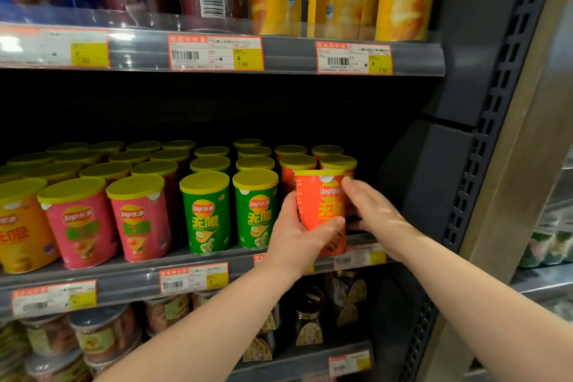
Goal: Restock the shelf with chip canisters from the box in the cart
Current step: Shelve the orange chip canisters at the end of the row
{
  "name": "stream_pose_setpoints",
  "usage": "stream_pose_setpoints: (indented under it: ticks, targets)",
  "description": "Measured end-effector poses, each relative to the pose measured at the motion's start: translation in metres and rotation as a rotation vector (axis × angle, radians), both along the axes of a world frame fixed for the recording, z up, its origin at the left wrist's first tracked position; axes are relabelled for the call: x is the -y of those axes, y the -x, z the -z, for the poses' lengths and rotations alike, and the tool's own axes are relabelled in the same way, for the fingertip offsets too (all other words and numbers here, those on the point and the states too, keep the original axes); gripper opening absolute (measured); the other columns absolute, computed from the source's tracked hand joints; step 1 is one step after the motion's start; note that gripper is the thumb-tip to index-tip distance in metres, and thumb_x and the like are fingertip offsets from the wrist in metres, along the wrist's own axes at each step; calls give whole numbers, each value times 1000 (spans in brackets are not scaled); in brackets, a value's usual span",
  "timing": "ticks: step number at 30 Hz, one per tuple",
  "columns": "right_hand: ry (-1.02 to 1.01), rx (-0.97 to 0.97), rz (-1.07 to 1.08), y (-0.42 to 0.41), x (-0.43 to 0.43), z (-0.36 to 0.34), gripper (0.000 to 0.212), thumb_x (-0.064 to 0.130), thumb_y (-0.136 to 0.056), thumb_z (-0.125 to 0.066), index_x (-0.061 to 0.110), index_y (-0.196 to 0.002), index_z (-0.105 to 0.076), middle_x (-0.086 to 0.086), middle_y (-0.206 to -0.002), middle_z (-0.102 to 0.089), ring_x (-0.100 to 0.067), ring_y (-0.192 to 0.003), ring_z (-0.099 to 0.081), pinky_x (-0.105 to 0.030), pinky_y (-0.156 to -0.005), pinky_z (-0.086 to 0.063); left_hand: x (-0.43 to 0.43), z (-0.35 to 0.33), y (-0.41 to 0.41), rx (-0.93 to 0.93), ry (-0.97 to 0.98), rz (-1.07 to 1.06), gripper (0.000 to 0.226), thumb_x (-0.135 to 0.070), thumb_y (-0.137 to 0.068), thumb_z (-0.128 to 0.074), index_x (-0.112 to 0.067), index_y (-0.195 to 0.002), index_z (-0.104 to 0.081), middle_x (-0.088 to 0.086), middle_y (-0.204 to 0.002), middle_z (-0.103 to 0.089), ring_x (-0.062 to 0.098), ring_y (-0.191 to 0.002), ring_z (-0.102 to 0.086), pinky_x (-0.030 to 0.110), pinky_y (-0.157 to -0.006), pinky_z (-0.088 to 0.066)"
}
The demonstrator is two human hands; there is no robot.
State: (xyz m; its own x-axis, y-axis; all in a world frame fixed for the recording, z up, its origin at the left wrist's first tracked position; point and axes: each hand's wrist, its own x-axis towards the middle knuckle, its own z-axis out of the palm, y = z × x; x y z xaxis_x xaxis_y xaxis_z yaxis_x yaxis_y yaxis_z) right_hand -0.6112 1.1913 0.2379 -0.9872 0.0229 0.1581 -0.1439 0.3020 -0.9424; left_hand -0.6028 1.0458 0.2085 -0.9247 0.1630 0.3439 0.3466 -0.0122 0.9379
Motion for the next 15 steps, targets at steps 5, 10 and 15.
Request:
stream_pose_setpoints:
  ticks: [5, 10, 15]
  targets:
    - [-104, -3, 0, -3, 2, 1, 49, 44, -77, -73, 36, -118, -47, 9, -116, -61, -11, -105, -60, -37, -93, -51, -4, -1, 10, -82, 109, 41, 46, -24, -80, -75, -46, -107, -45, -10, -110, -64, 3, -97, -64, 19, -79, -53]
    - [-61, -52, 165, 14, -7, -1, 66, 35, -76, -77, 21, -130, -41, -1, -128, -54, -19, -116, -55, -40, -97, -48, 2, 10, 12, -114, 541, -111, 69, -45, -74, -74, -35, -132, -38, -6, -129, -52, 12, -115, -55, 28, -98, -46]
    - [-128, -92, 176, 32, -1, 10, 78, 31, -73, -80, 18, -138, -39, -5, -133, -52, -20, -118, -52, -34, -94, -45, 7, 21, 6, -333, 1242, -226, 47, -46, -88, -55, -22, -128, -50, -1, -124, -54, 20, -117, -47, 32, -97, -42]
